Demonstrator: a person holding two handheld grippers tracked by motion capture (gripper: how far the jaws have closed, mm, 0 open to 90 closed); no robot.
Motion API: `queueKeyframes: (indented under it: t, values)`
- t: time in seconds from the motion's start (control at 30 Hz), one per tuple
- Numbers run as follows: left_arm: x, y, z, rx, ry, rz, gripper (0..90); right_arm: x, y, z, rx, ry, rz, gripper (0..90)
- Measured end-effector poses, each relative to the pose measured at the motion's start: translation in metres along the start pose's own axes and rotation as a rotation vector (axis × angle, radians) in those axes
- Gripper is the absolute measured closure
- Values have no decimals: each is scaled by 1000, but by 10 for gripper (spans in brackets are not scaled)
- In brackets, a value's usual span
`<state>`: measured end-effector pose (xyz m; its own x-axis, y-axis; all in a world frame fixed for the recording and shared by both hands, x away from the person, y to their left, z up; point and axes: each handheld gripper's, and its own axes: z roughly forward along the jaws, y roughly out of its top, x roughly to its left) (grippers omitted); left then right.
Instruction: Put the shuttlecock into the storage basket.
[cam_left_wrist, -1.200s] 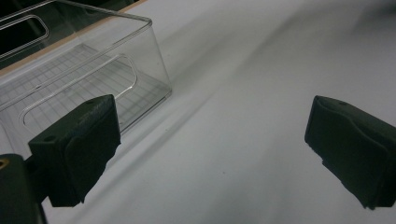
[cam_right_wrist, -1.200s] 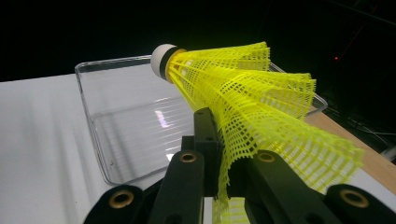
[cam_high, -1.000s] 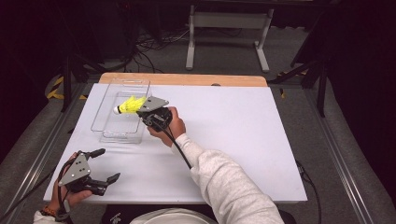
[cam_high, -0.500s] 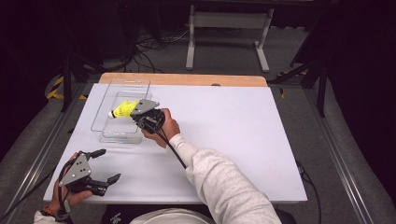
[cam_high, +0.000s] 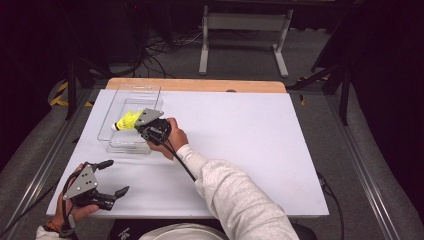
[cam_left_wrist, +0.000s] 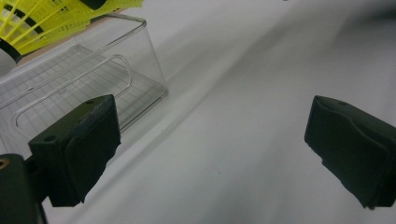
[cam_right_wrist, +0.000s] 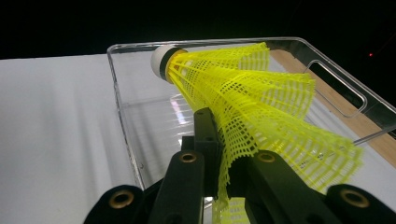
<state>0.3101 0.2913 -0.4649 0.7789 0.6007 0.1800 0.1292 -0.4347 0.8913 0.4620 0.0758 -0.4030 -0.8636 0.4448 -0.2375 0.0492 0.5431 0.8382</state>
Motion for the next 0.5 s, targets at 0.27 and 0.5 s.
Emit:
queueKeyframes:
  t: [0.27,0.5]
  values:
    - [0,0,0,-1,-3,-2,45,3,-1,7,25,17,-8,875]
    - [0,0,0,-1,-2,1,45,4,1,9,37,30,-16,874]
